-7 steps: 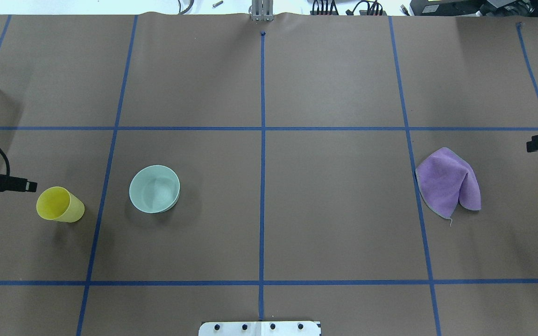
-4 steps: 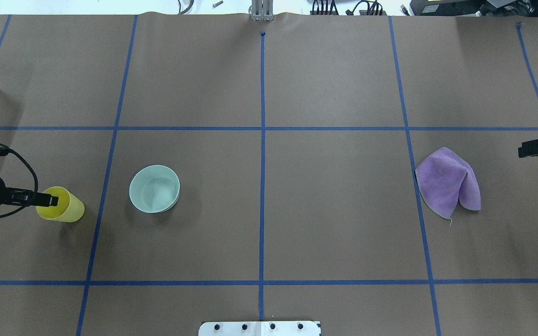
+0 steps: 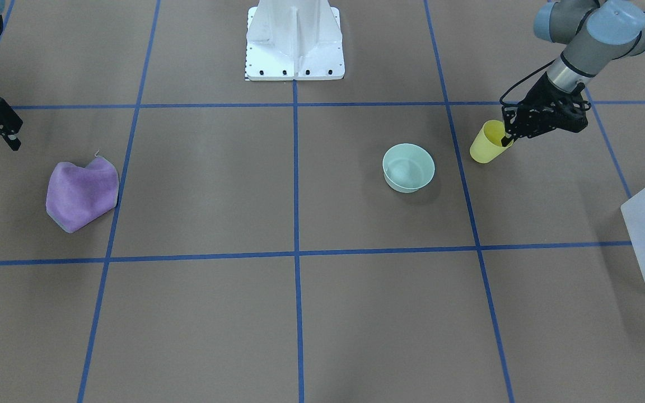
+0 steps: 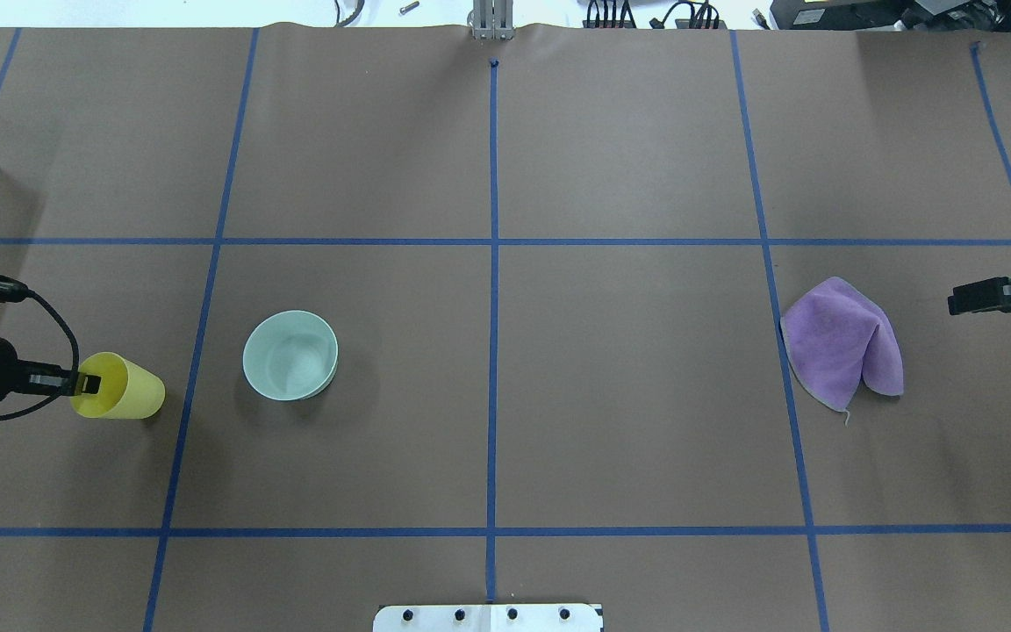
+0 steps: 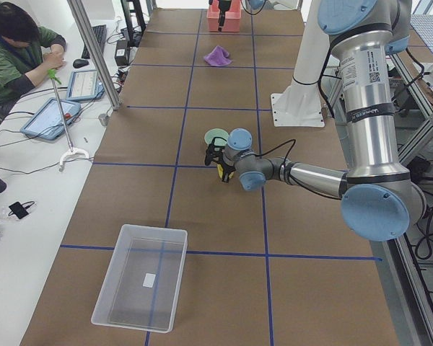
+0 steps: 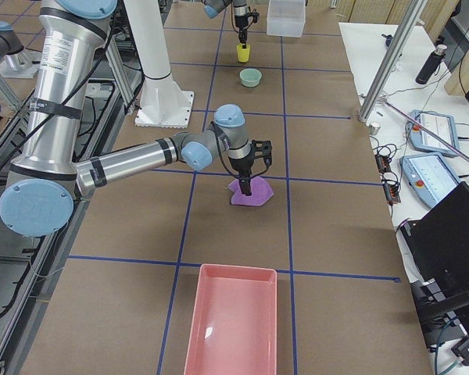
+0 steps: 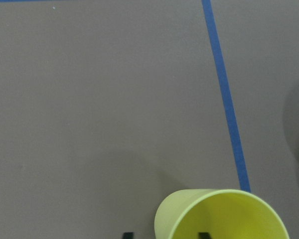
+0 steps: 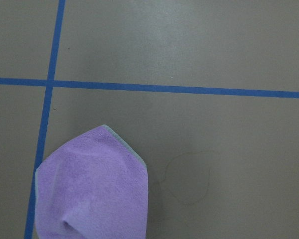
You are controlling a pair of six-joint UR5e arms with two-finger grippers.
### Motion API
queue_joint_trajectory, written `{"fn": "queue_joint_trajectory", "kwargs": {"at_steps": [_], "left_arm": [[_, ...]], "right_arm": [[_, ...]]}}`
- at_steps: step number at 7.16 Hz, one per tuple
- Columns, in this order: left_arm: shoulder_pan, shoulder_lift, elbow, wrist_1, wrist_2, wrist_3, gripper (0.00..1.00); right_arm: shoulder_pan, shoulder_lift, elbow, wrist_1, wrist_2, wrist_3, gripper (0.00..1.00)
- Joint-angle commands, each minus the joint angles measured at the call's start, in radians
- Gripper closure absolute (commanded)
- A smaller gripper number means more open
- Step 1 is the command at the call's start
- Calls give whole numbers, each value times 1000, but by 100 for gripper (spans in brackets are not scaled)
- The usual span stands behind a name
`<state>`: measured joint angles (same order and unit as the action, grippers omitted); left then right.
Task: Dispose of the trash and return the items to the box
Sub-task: 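Lift the yellow cup into the clear bin with the left gripper while the right approaches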
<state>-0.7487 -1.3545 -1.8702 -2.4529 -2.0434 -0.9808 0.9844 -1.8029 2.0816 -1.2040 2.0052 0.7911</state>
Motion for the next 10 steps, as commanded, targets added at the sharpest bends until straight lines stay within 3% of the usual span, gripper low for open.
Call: {"fn": "queue_joint_trajectory", "kwargs": {"at_steps": [1,2,3,4,5,6,7,9,10], "left_arm": [[-210,2,-20,75,-190,142,100],[-403,-17,-26,268,-292,417,100],[-575,-111,-21,556,-303,722,100],[-721,-271,23,873,-297,1018,100],[-832,-446,183,1035,-293,1270,100],[-865,-519,354,1017,-287,1356,100],[-865,-544,497,873,-284,1357,100],[-851,-546,810,478,-165,1344,100],[-824,-534,868,395,-135,1320,100]], "right_arm": [[-27,2,0,1,1,2,0],[-33,11,-2,1,3,4,0],[-39,22,-2,1,4,13,0],[-56,49,-3,0,1,54,0],[-70,85,-23,-5,1,71,0],[-78,117,-56,1,0,71,0],[-82,144,-83,1,-2,80,0],[-87,149,-92,1,-6,83,0],[-89,149,-91,1,-6,83,0]]}}
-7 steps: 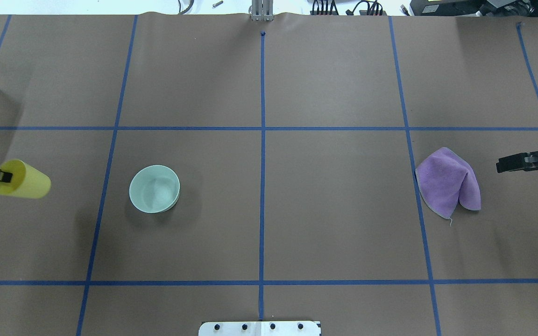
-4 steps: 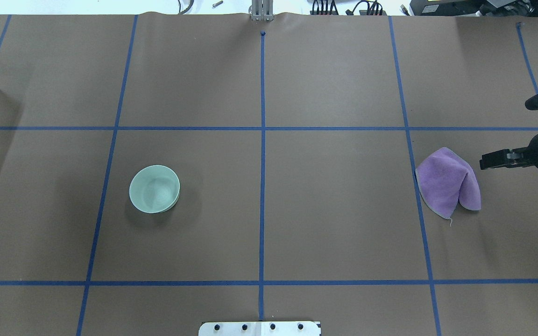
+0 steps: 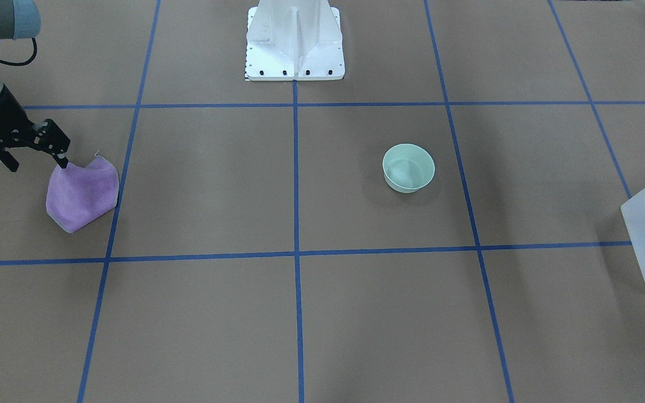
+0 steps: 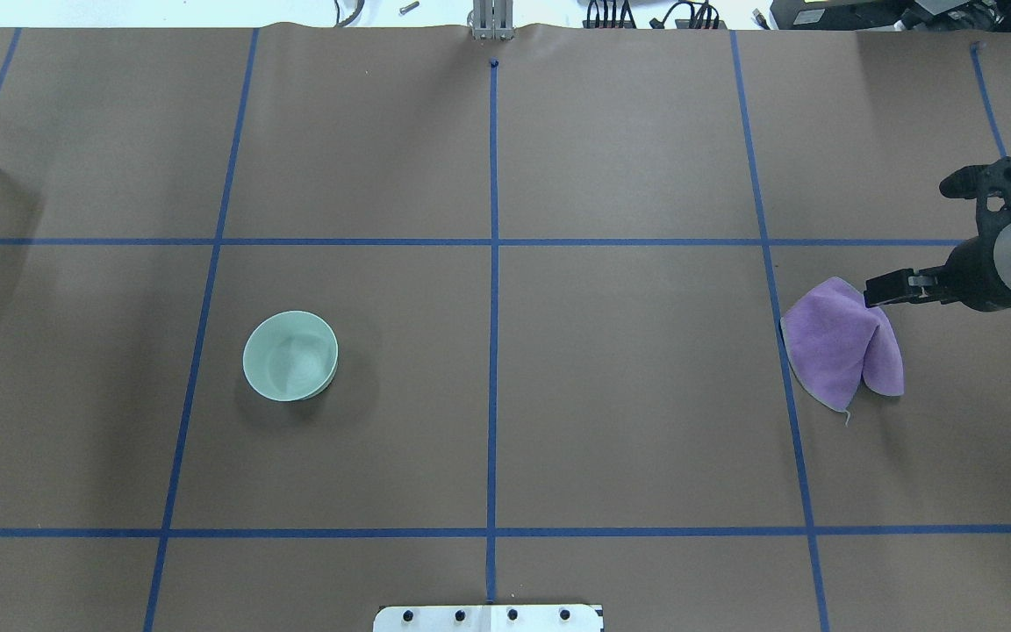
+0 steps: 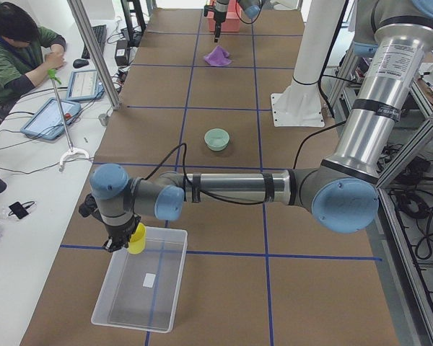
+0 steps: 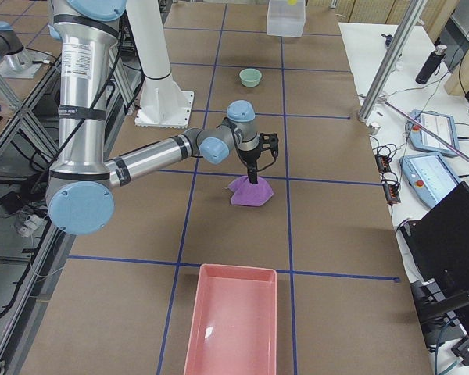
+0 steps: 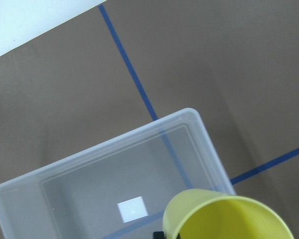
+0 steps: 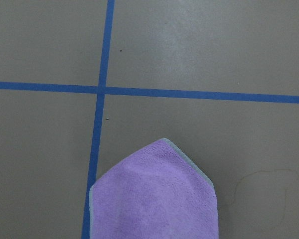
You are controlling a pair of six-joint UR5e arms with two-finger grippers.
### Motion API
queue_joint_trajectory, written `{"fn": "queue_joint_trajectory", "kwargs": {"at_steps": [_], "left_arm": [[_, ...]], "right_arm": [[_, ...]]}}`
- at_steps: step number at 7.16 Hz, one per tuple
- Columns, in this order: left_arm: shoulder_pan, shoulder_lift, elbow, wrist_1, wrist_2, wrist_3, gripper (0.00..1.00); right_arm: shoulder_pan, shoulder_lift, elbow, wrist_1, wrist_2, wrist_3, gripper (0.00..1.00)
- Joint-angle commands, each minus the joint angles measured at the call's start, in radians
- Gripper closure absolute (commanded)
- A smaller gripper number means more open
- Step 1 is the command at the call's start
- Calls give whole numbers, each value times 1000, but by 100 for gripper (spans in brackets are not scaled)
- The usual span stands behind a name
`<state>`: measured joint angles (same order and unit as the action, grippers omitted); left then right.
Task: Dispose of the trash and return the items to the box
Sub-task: 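Lift the yellow cup into the clear bin with the left gripper while the right approaches, then lower the right gripper onto the purple cloth while the left reaches the bowl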
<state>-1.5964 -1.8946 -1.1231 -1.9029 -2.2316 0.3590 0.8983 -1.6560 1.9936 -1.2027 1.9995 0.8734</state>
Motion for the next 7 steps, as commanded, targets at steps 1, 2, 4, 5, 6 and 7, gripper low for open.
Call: {"fn": "queue_joint_trajectory", "kwargs": {"at_steps": [1,2,4,5,6,7], "left_arm": [[68,49,129,-223,62,-64,100],[110,86,150,-314,81,-130,100],[127,123,148,-363,79,-129,1],[125,124,87,-348,66,-130,1],[83,111,-10,-188,-24,-138,1],[11,71,-208,92,-102,-140,1]], "right_arm": [[-9,2,-4,0,-1,1,0],[-12,2,-4,0,-1,1,0],[-16,2,-7,0,-2,2,0],[-24,4,-9,0,-17,9,0],[-32,4,-13,2,-19,24,0],[-48,4,-15,2,-33,39,0]]}}
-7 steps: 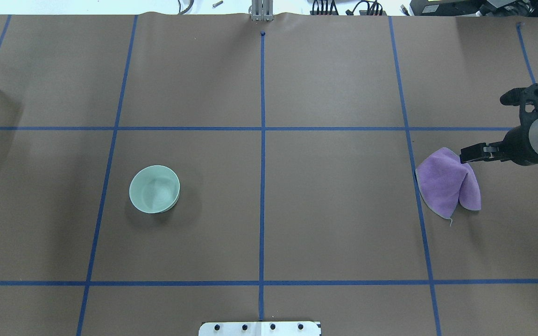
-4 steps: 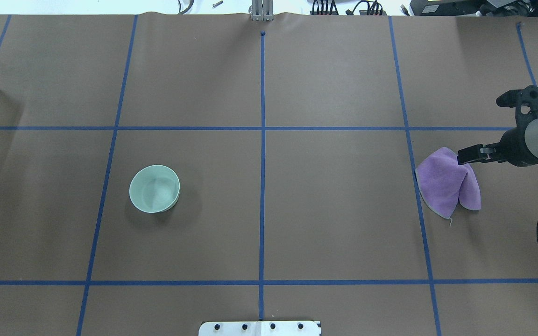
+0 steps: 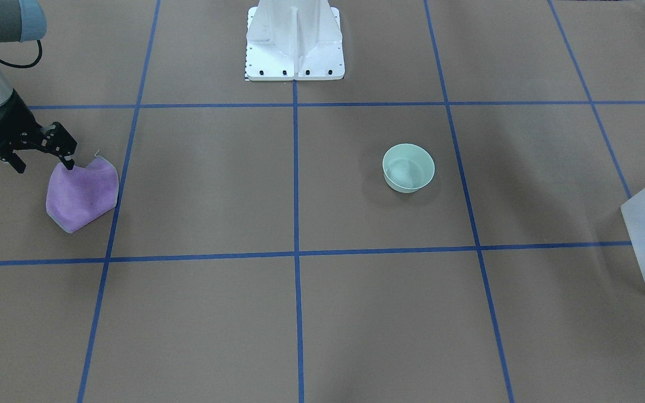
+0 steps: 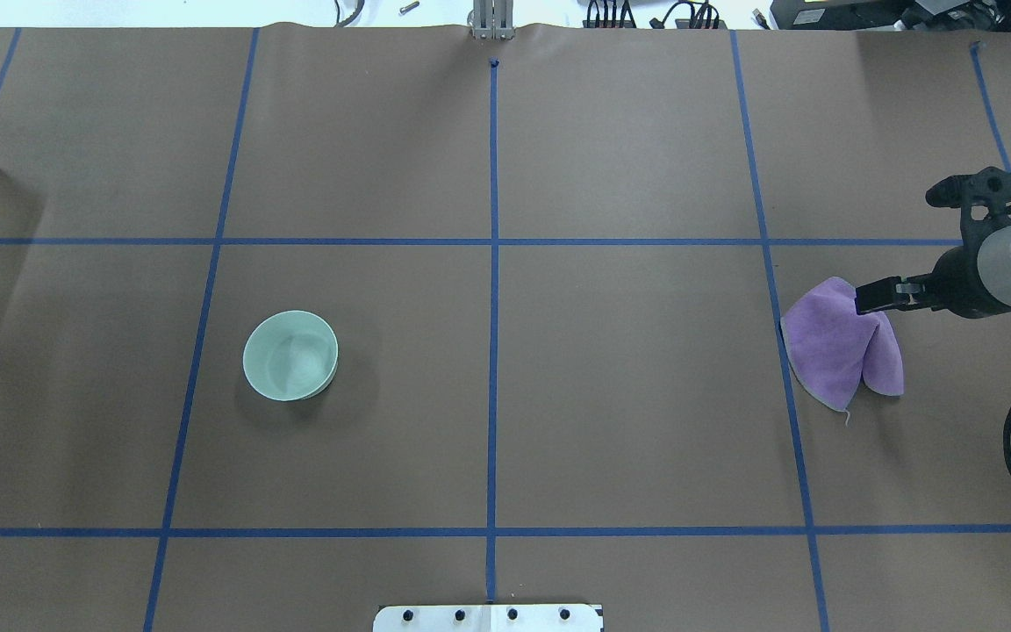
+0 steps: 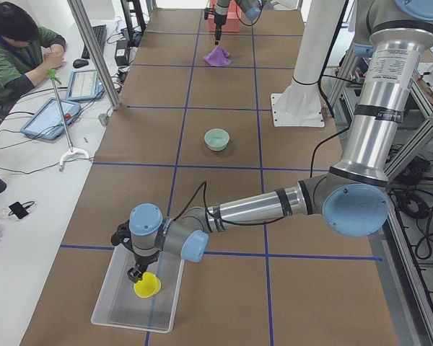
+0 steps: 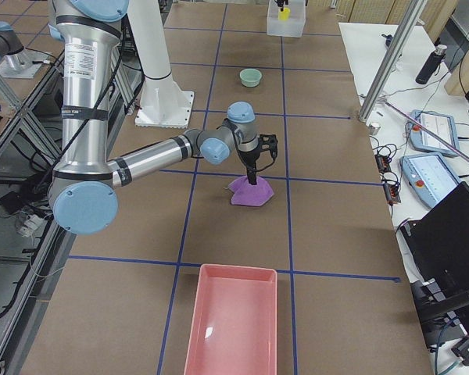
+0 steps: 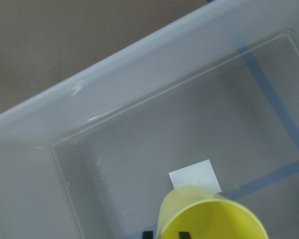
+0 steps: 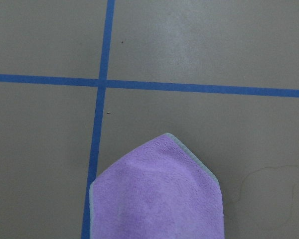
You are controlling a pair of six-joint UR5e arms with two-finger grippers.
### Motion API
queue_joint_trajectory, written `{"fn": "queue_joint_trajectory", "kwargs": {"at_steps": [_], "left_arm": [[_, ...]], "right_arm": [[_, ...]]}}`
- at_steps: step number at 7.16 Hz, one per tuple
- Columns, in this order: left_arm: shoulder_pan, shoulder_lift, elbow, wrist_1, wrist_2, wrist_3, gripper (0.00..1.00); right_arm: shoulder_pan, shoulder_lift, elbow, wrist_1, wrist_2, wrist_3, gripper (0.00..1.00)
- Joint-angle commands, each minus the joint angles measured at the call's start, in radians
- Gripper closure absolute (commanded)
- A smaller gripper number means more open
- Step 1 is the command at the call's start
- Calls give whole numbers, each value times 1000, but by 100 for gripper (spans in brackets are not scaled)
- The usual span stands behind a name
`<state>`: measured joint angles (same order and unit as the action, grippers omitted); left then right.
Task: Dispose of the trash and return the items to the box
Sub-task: 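Lower the right gripper onto the purple cloth while the left reaches the bowl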
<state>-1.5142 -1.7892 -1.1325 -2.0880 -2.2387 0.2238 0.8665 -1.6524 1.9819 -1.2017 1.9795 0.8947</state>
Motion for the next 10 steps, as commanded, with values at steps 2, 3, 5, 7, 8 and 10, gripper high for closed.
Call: {"fn": "queue_joint_trajectory", "kwargs": {"at_steps": [2,3,5,7,8,10], "left_arm": [[-78,-18,-733,852,-113,-115,1],[-2,54,-904,873,-113,-262,1],[275,109,-986,684,-102,-616,1],[568,134,-936,397,70,-985,1],[697,133,-870,275,170,-1095,1],[871,59,-709,67,310,-1289,1]], "right_arm": [[-33,0,-8,1,-24,38,1],[-37,0,-11,1,-25,42,2],[-46,0,-14,2,-25,55,3],[-47,-1,-15,2,-25,56,3],[-47,0,-15,2,-25,56,5],[-49,0,-25,2,-25,58,7]]}}
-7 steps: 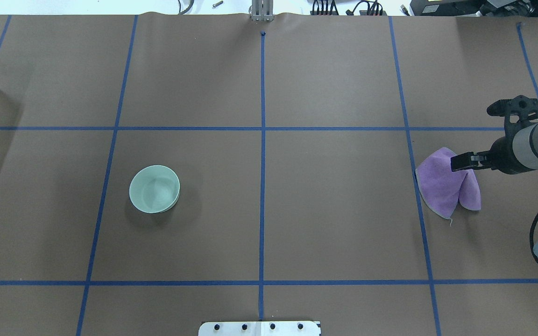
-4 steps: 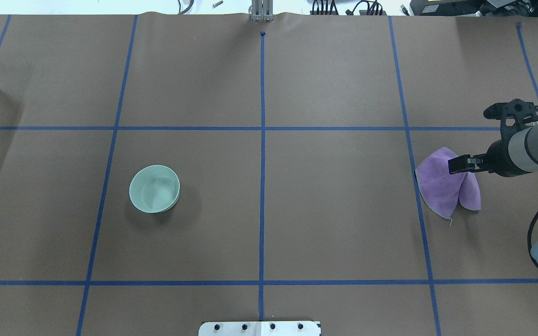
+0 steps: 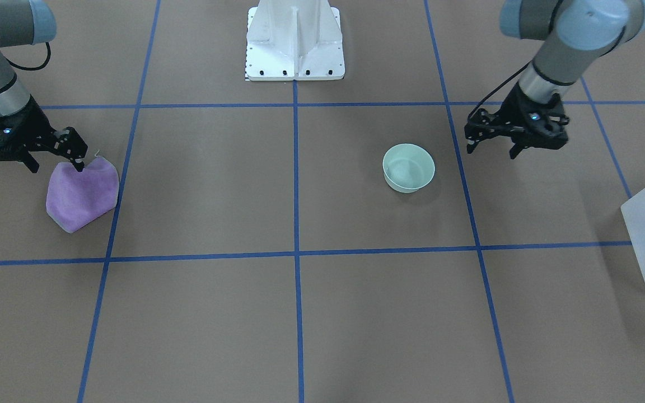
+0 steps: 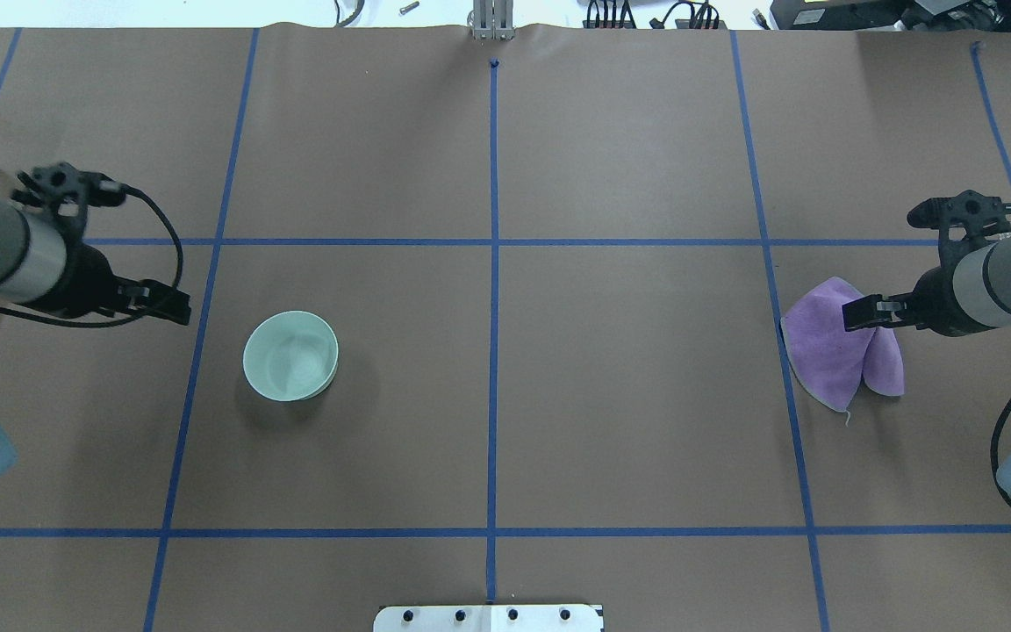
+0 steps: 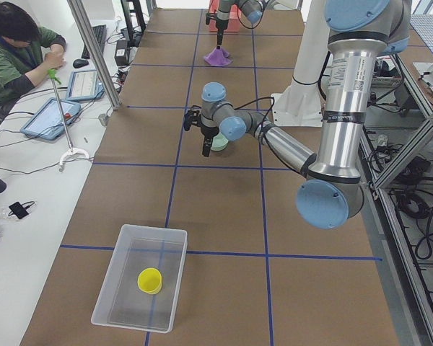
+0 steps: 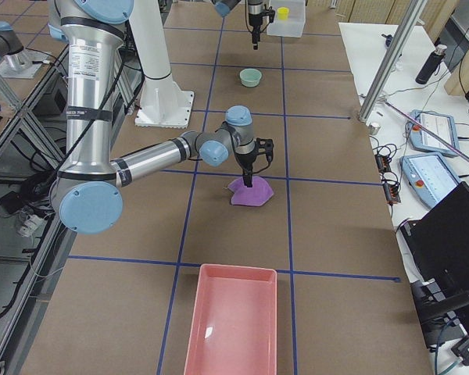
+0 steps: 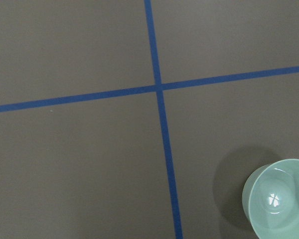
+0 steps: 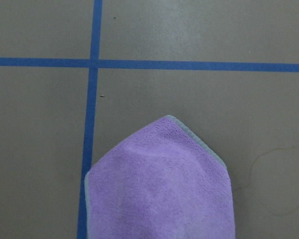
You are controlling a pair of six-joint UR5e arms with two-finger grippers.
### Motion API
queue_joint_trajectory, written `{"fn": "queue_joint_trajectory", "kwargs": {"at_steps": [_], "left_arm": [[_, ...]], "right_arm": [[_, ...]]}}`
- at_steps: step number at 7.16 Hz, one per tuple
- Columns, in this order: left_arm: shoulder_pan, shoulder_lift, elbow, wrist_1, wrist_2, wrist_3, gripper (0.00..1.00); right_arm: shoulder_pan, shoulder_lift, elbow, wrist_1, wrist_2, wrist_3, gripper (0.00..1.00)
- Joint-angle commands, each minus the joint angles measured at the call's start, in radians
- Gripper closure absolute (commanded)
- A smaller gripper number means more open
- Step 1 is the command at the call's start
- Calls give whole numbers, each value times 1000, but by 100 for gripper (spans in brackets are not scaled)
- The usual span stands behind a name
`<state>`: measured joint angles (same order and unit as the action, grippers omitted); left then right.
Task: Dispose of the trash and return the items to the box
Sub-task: 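Grasp the pale green bowl with the left gripper and carry it into the clear bin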
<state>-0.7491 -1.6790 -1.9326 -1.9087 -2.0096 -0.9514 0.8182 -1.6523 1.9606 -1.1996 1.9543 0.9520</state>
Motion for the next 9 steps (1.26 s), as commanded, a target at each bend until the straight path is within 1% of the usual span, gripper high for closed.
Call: {"fn": "queue_joint_trajectory", "kwargs": {"at_steps": [1,2,3,4,5,6,7,8,9], "left_arm": [[146,-129,153,-113,124,-165,2],[166,-163,190,-113,132,-174,7],[174,-162,202,-116,146,-176,51],[178,-159,205,-118,146,-176,100],[175,-159,190,-118,146,-176,100],[165,-148,137,-107,132,-170,100],[92,-121,89,-72,73,-162,100],[-79,-114,58,0,-68,-18,100],[-246,-69,46,75,-149,176,100]], "right_arm": [[-1,0,-9,0,0,1,9],[-1,0,-9,0,-2,1,11],[-8,0,-12,0,-26,1,20],[-10,0,-19,11,-29,2,29],[-11,0,-23,15,-29,2,28],[-11,0,-22,15,-29,2,27],[-11,8,-23,15,-29,4,27],[-13,12,-23,15,-29,8,26],[-14,12,-22,15,-29,8,26]]}}
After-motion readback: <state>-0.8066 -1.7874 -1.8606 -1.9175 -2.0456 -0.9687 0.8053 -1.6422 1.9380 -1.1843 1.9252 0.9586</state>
